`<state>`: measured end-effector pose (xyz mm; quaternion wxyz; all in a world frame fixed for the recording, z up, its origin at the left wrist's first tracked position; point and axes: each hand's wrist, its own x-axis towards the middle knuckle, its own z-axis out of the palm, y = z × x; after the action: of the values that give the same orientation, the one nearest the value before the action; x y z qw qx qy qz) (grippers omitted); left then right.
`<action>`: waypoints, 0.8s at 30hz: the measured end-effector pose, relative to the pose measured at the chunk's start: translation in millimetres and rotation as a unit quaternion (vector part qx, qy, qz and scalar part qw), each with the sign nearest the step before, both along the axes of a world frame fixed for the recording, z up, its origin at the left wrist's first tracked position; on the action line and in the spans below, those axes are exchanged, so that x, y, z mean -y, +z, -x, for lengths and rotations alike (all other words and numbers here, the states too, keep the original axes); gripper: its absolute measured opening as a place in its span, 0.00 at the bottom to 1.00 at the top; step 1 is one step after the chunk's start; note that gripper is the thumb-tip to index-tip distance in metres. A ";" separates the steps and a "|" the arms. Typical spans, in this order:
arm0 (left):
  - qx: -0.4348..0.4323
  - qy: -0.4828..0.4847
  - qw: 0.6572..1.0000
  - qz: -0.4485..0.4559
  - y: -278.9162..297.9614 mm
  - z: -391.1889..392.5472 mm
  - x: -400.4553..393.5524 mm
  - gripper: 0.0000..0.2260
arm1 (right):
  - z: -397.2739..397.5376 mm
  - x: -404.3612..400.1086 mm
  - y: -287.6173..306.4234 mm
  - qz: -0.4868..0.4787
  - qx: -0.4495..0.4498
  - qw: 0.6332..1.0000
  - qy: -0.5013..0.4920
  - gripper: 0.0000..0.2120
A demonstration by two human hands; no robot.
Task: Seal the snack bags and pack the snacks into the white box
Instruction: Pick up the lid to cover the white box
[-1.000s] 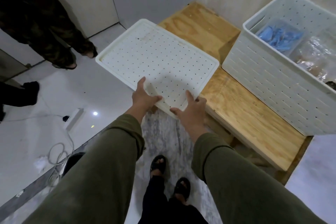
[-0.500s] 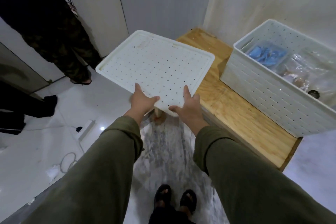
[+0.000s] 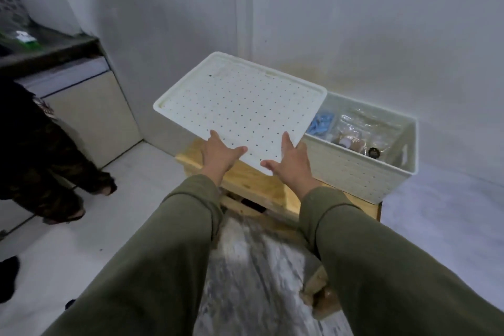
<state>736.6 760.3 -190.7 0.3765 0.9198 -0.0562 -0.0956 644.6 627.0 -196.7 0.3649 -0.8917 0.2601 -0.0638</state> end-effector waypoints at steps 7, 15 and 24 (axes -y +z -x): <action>-0.018 -0.076 0.997 0.029 5.6 27.2 91.2 0.45 | 45.9 78.5 13.5 0.022 -0.029 0.997 -0.067 0.46; -0.059 -0.090 0.993 0.040 -15.6 68.7 194.1 0.46 | 89.8 182.4 -2.3 0.018 -0.066 0.995 -0.079 0.48; -0.082 -0.014 0.996 0.038 -30.1 119.4 279.2 0.44 | 114.6 287.2 -21.3 0.032 -0.107 0.994 0.009 0.47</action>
<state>617.2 481.0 -220.8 0.4132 0.8928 -0.0417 -0.1743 530.0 339.9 -217.9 0.3064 -0.9070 0.2875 0.0273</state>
